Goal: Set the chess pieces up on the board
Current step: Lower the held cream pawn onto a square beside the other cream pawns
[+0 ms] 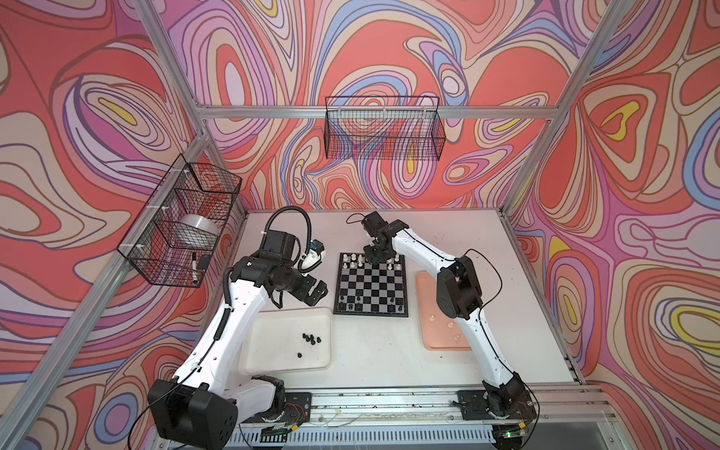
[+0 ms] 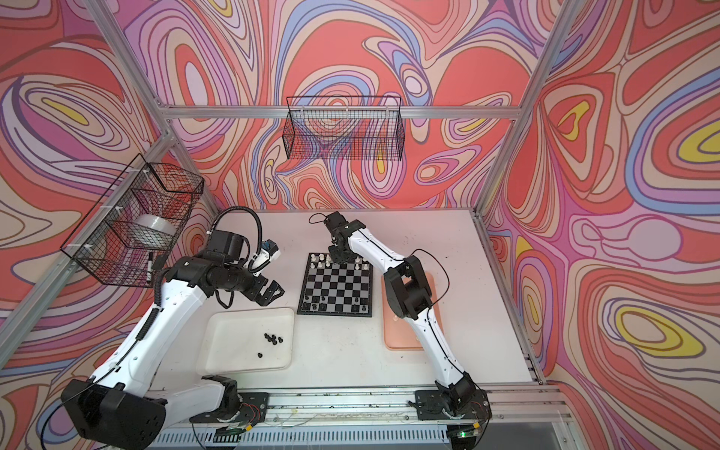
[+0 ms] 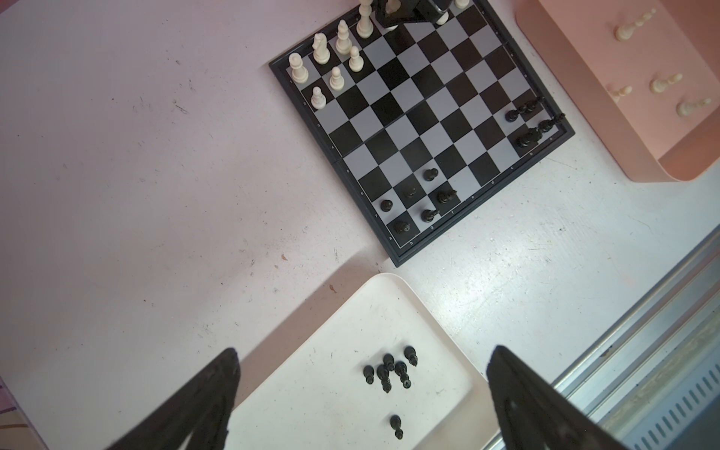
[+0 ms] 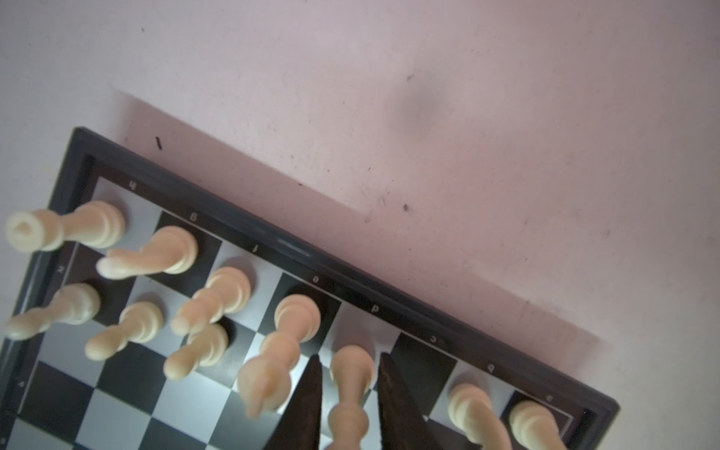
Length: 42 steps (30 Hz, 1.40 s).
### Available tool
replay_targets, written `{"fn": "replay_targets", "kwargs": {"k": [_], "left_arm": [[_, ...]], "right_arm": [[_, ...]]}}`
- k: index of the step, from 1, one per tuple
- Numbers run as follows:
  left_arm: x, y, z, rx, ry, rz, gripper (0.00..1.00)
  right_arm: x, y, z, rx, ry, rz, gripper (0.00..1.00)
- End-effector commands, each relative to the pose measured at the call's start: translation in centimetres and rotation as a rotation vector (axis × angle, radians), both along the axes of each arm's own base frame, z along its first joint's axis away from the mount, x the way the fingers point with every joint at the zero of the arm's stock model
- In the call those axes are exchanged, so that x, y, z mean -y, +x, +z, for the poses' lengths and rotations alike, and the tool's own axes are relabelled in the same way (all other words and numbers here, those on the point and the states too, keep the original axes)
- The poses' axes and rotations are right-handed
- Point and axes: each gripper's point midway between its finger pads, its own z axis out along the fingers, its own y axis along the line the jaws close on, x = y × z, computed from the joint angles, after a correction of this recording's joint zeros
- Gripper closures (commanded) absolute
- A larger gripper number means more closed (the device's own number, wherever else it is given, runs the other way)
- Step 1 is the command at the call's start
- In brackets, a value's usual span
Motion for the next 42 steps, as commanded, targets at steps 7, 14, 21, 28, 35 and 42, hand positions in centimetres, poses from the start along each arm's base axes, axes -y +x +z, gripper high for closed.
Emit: {"fn": "replay_targets", "kwargs": {"k": [7, 14, 21, 28, 35, 42], "left_arm": [[0.1, -0.2, -0.4, -0.011, 0.011, -0.009, 0.00], [0.1, -0.2, -0.4, -0.012, 0.009, -0.009, 0.00], [0.1, -0.3, -0.3, -0.013, 0.008, -0.009, 0.00], [0.1, -0.4, -0.2, -0.008, 0.007, -0.010, 0.00], [0.0, -0.6, -0.2, -0.008, 0.007, -0.009, 0.00], [0.0, -0.7, -0.1, -0.006, 0.007, -0.008, 0.00]], "right_arm": [[-0.3, 0.5, 1.0, 0.032, -0.012, 0.013, 0.69], [-0.1, 0.3, 1.2, 0.030, -0.024, 0.021, 0.67], [0.1, 0.1, 1.2, 0.022, -0.028, 0.022, 0.66], [0.2, -0.2, 1.2, 0.015, -0.030, 0.025, 0.65], [0.3, -0.4, 0.9, 0.005, -0.035, 0.025, 0.64], [0.3, -0.6, 0.9, 0.001, -0.038, 0.027, 0.62]]}}
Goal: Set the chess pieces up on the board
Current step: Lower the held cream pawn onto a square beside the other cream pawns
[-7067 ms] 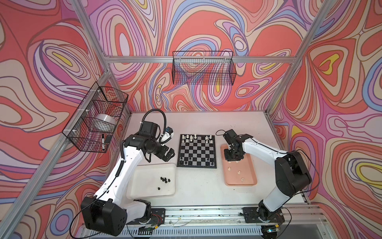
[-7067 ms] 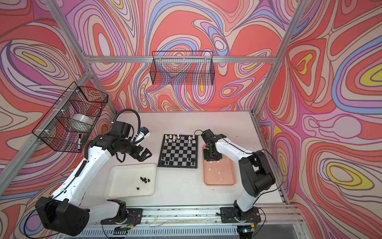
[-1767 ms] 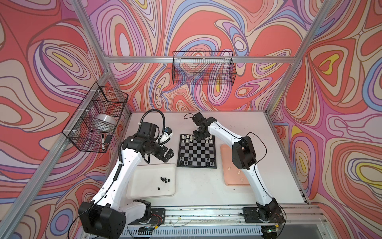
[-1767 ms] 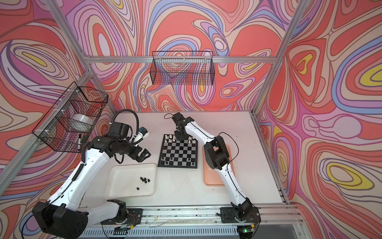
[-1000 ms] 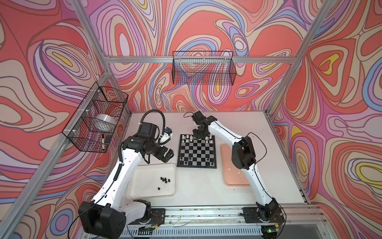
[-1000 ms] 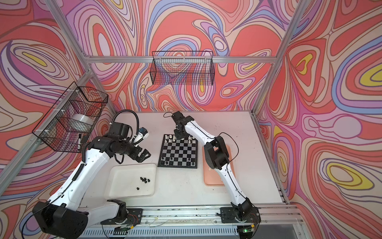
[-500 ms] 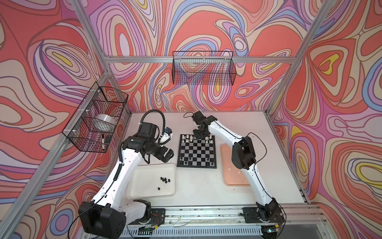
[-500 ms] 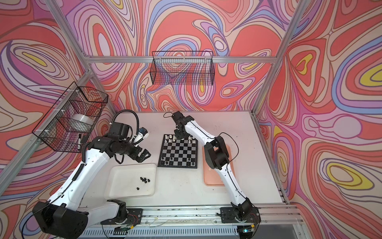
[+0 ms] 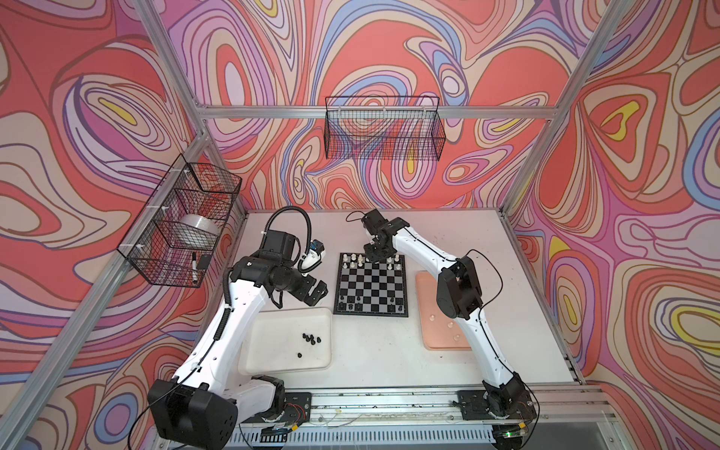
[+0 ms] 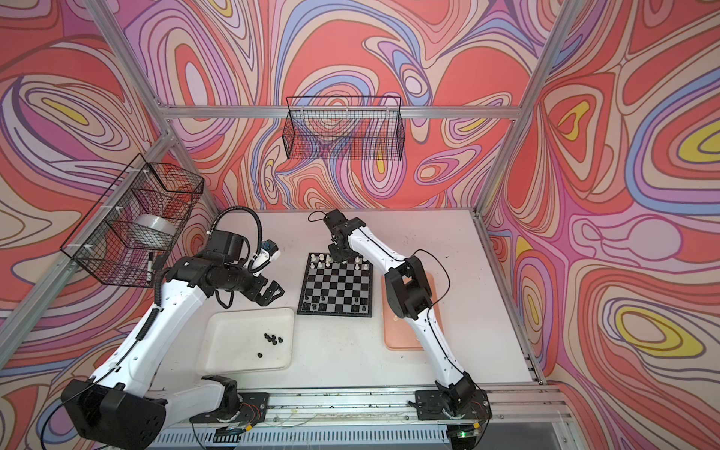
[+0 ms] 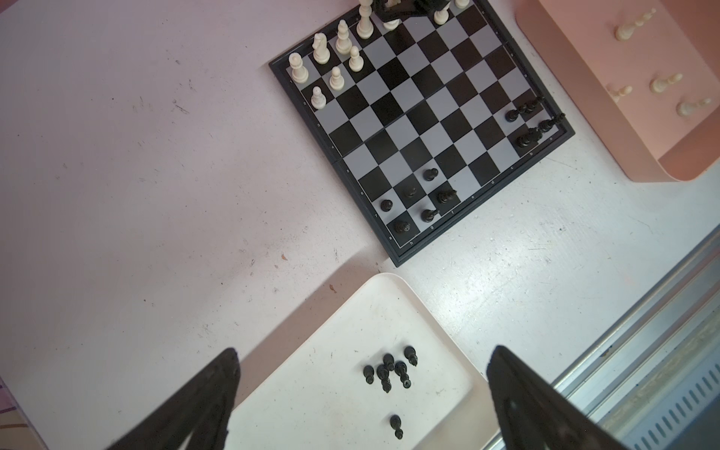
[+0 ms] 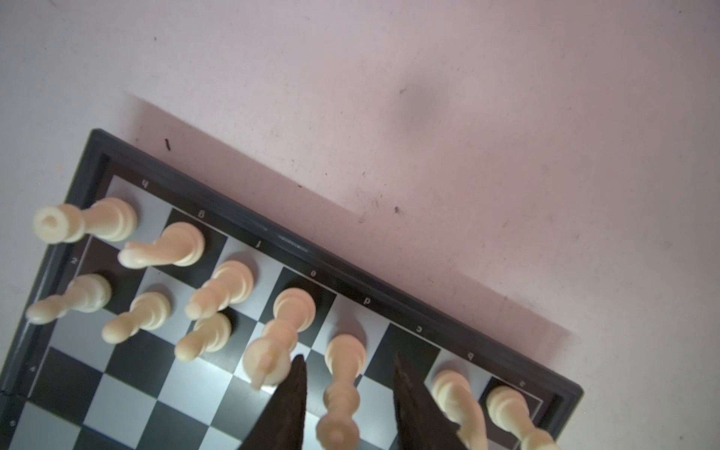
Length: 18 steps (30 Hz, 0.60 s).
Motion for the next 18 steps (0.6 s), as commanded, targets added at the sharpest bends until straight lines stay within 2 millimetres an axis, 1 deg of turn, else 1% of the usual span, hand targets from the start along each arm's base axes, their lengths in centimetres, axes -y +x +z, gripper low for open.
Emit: {"fn": "replay_targets", "kwargs": {"k": [1, 9, 18], "left_arm": [[-0.03, -0.65, -0.09, -0.004, 0.007, -0.007, 0.00], [-0.05, -0.78, -0.06, -0.001, 0.006, -0.008, 0.00], [-0.12, -0.85, -0.02, 0.002, 0.009, -0.006, 0.00]], "right_arm": [[0.01, -0.66, 0.10, -0.008, -0.015, 0.012, 0.62], [0.18, -0.82, 0.29, -0.002, -0.022, 0.010, 0.61], [0.30, -0.91, -0.16, -0.007, -0.032, 0.010, 0.61]]}}
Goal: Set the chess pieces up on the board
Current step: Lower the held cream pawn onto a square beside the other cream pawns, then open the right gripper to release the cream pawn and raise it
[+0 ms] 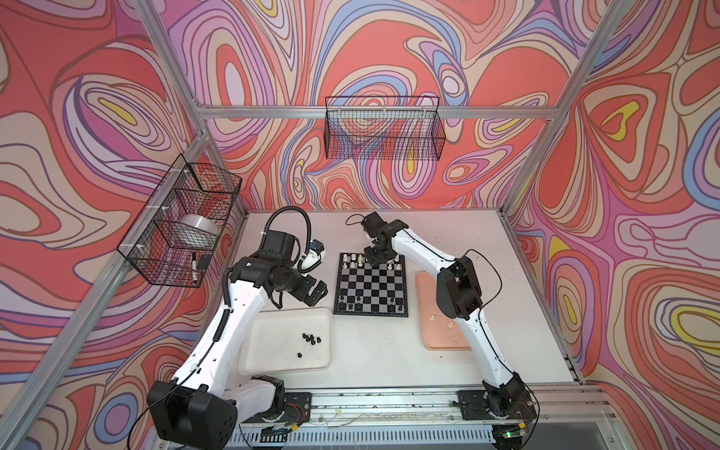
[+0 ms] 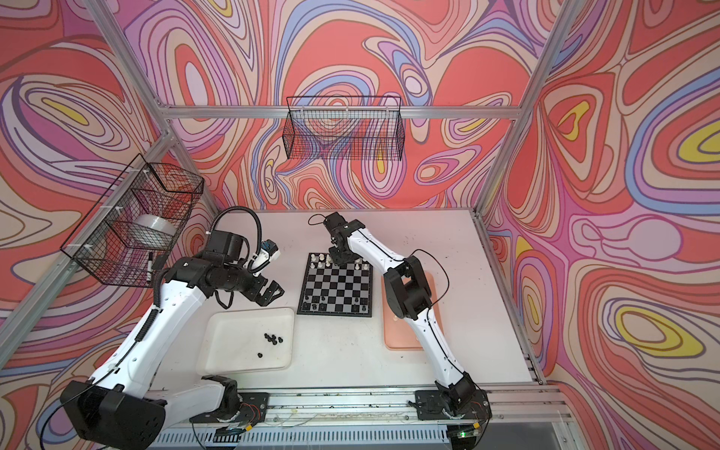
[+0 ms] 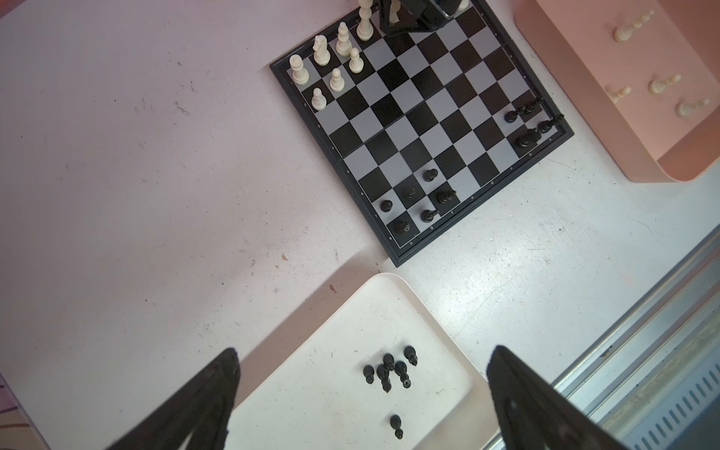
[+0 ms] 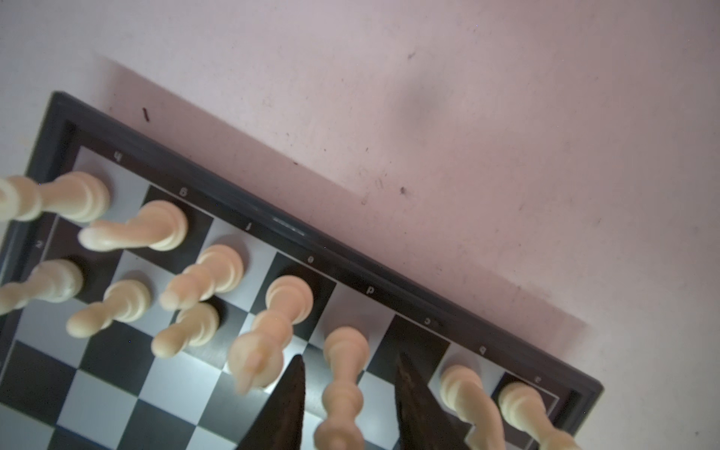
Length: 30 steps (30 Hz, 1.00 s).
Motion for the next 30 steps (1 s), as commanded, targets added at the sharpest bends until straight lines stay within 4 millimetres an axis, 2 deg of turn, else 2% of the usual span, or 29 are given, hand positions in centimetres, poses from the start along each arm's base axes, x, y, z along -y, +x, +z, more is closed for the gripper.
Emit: {"fn": "replay_targets", "kwargs": {"k": [1, 30], "left_arm": [[-0.1, -0.8, -0.2, -0.005, 0.009, -0.005, 0.00], [-0.2, -1.0, 0.1, 0.007, 0.012, -0.004, 0.00]], "right_arm": [[0.0, -0.2, 0.9, 0.020, -0.011, 0.006, 0.61], [0.2, -1.6, 2.0, 0.016, -0.001, 0.012, 0.58]]}}
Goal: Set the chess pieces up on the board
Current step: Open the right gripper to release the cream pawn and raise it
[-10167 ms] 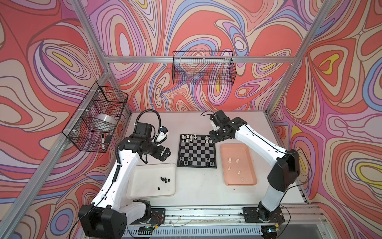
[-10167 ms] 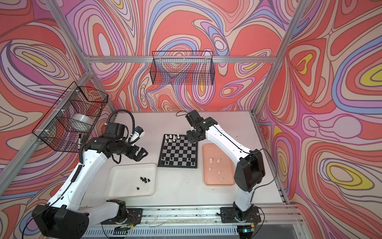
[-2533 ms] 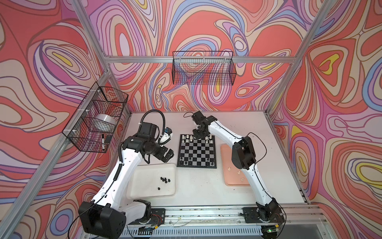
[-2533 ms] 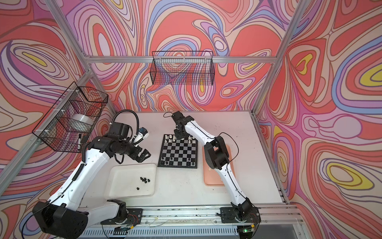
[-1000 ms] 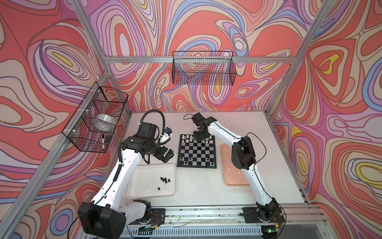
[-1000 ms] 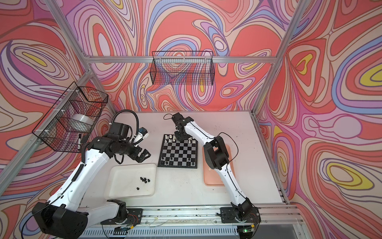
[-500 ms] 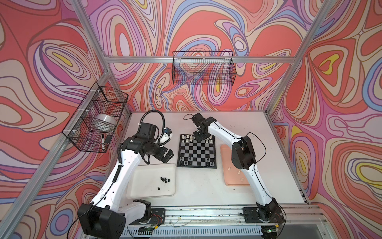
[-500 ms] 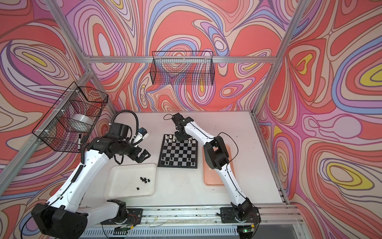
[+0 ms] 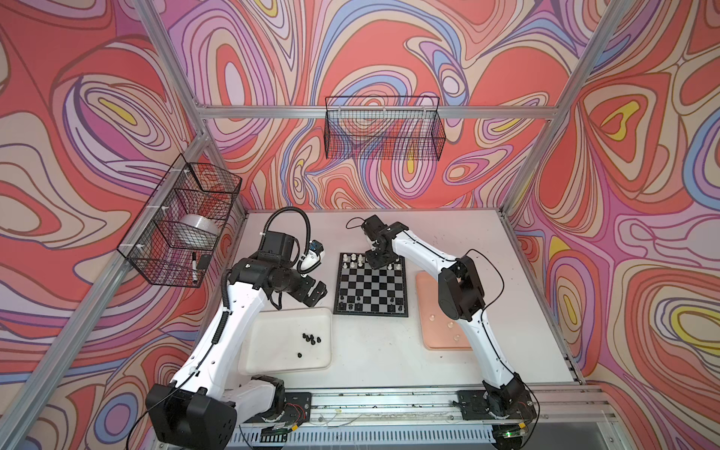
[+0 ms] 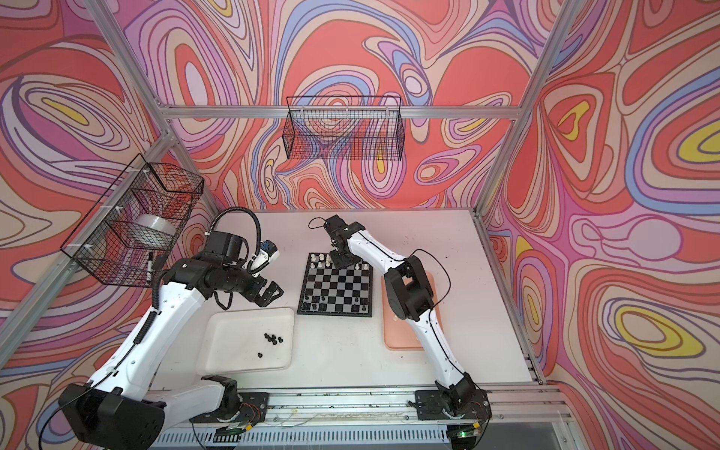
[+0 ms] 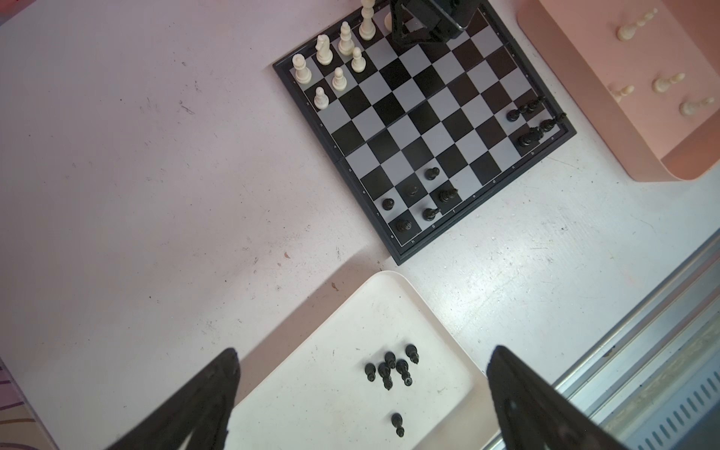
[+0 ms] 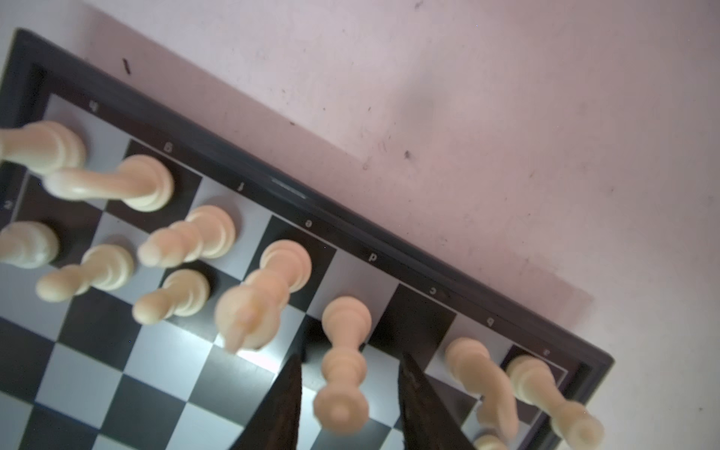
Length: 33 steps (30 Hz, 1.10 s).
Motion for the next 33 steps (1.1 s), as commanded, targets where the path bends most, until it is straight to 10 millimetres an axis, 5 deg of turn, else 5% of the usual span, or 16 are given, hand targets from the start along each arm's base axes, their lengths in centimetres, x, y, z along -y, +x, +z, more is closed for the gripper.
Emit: {"fn": "replay_targets", "kwargs": {"k": [1, 22, 28, 33], "left_arm": [[-0.1, -0.8, -0.1, -0.005, 0.006, -0.006, 0.00], [0.0, -0.8, 0.1, 0.001, 0.001, -0.008, 0.00], [0.0, -0.9, 0.0, 0.002, -0.001, -0.009, 0.00], [0.0, -0.9, 0.2, 0.003, -0.002, -0.009, 0.00]], "right_arm": [[-0.3, -0.3, 2.4, 0.036, 0.023, 0.006, 0.58], [0.2, -2.8, 4.7, 0.019, 0.011, 0.019, 0.60], [0.8, -2.9, 5.7, 0.042, -0.002, 0.013, 0.72], [0.9, -3.6, 8.9, 0.077, 0.051, 0.010, 0.81]]}}
